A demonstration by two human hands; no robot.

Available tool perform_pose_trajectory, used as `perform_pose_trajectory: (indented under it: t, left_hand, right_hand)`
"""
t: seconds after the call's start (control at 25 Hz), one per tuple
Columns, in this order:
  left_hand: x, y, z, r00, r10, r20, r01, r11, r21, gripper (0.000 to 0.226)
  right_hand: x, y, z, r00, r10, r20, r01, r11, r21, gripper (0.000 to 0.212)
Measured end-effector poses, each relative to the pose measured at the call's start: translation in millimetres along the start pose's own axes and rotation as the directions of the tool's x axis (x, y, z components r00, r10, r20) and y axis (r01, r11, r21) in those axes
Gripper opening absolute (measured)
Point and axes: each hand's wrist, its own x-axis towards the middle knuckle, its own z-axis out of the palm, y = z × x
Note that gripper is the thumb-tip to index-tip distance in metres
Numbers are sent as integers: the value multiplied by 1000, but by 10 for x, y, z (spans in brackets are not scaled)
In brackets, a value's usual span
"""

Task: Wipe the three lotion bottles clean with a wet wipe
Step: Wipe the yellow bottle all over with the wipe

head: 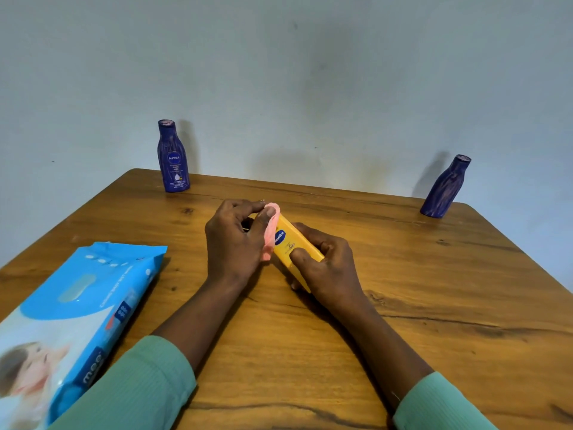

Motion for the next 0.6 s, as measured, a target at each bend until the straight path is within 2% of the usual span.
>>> perform_pose_trajectory:
  t: [0.12, 0.2, 0.28, 0.36, 0.44, 0.48, 0.56, 0.6]
  left_hand:
    - [43, 6, 22, 999, -26, -30, 29, 995, 98, 27]
    - [111, 10, 10, 979, -173, -107, 180, 982, 59, 22]
    - [161, 18, -2, 927, -354, -123, 321, 920, -225, 18]
    - [138, 62, -13, 888, -459, 39, 407, 743, -531, 19]
    - [17, 93, -1, 878, -418, 233, 468, 647, -602, 15]
    - [-39, 107, 2, 878, -382, 288, 477, 659, -581, 18]
    - [-42, 112, -8, 903, -329, 274, 428, 717, -550, 20]
    - [5, 123, -19, 909, -336, 247, 416, 699, -581, 16]
  right_hand:
    - [54, -43, 19, 998, 37, -53, -33, 996, 78, 49]
    - [68, -44, 5, 997, 47, -56, -37, 985, 170, 44]
    - [65, -27, -28, 995, 63, -72, -44, 969, 245, 38]
    - [46, 5, -52, 995, 72, -75, -54, 975, 215, 38]
    - [13, 35, -50, 994, 83, -77, -68, 980, 185, 42]
    - [9, 32, -40, 993, 88, -79, -71, 977, 200, 42]
    - [32, -4, -8, 993, 90, -72, -71, 969, 237, 42]
    - [52, -23, 7, 994, 86, -62, -69, 970, 232, 43]
